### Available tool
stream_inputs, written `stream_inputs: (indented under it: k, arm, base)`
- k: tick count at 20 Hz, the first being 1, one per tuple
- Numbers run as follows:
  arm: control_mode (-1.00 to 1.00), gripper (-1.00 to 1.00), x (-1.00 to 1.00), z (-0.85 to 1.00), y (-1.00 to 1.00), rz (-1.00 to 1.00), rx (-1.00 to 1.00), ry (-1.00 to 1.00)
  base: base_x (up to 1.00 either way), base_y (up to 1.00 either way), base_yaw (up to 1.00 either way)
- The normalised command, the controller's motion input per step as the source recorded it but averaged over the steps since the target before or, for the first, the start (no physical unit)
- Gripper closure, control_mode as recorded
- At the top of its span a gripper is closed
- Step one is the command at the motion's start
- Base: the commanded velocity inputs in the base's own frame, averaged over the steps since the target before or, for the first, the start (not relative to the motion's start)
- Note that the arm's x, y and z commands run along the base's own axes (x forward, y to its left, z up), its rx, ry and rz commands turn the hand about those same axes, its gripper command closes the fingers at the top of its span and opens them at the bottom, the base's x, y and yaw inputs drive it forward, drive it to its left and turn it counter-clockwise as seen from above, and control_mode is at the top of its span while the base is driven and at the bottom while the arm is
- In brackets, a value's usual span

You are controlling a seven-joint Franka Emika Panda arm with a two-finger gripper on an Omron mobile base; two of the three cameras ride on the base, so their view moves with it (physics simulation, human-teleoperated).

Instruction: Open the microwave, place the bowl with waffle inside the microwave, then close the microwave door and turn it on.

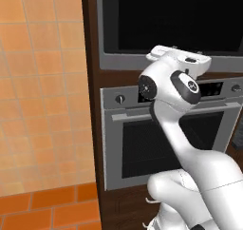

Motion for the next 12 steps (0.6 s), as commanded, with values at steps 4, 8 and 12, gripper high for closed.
stream_inputs:
  k: [4,8,12]
  arm:
    - [-1.0,-1.0,0.46,0.0,-0.21,0.22,0.0,0.09]
    - [-1.0,-1.0,0.33,0.0,-0.2,0.18,0.0,0.06]
    - [-1.0,-1.0,0.27,0.0,-0.25,0.17,0.0,0.04]
  base:
    - [0.0,0.0,0.0]
    - [0.0,0.0,0.0]
    - [0.0,0.0,0.0]
